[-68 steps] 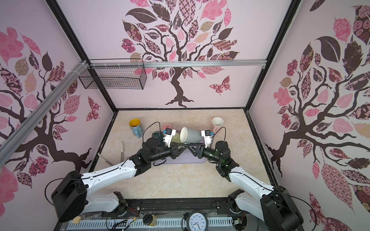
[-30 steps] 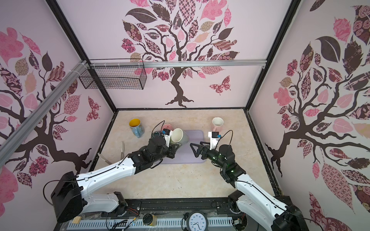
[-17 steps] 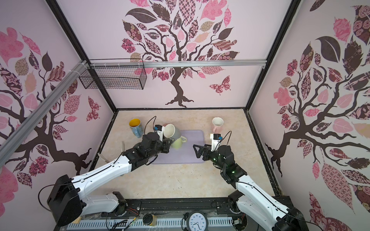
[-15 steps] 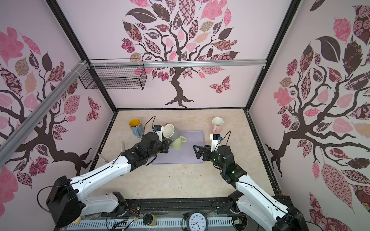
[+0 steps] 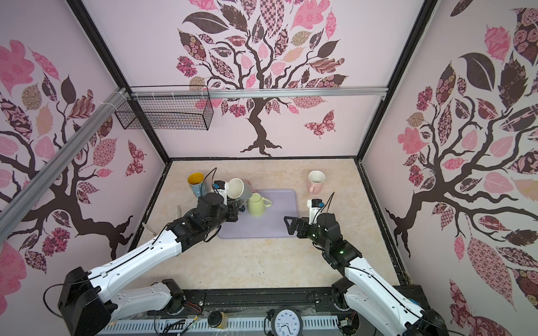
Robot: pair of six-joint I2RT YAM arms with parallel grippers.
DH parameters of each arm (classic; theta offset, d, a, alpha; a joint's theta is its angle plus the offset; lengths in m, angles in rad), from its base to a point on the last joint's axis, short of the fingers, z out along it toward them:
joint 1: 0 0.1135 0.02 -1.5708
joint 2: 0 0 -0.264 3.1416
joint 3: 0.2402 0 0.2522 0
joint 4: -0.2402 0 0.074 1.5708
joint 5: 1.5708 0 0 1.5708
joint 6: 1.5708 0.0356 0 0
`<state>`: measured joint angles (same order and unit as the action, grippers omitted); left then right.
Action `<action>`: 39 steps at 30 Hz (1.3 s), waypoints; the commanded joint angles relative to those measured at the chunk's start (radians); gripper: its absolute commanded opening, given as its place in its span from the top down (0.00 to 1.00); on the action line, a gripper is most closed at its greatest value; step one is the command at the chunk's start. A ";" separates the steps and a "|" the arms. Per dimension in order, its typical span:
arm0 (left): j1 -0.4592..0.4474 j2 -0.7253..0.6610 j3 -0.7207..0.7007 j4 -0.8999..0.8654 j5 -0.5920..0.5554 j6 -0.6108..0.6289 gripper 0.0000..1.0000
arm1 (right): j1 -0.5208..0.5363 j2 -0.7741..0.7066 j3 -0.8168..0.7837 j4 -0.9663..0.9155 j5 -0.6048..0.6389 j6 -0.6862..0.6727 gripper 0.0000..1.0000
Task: Turn the mug right side up
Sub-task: Place the mug at the top-left of the table.
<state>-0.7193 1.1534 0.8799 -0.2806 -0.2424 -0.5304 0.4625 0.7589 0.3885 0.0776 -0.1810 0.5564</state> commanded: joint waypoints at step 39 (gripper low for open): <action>0.506 -0.135 0.076 -0.168 -0.105 0.020 1.00 | -0.005 0.051 -0.043 0.068 -0.158 -0.005 0.00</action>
<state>-0.2424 0.9943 0.9482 -0.5491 -0.3748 -0.5224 0.4622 0.8181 0.3229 0.1596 -0.3367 0.5671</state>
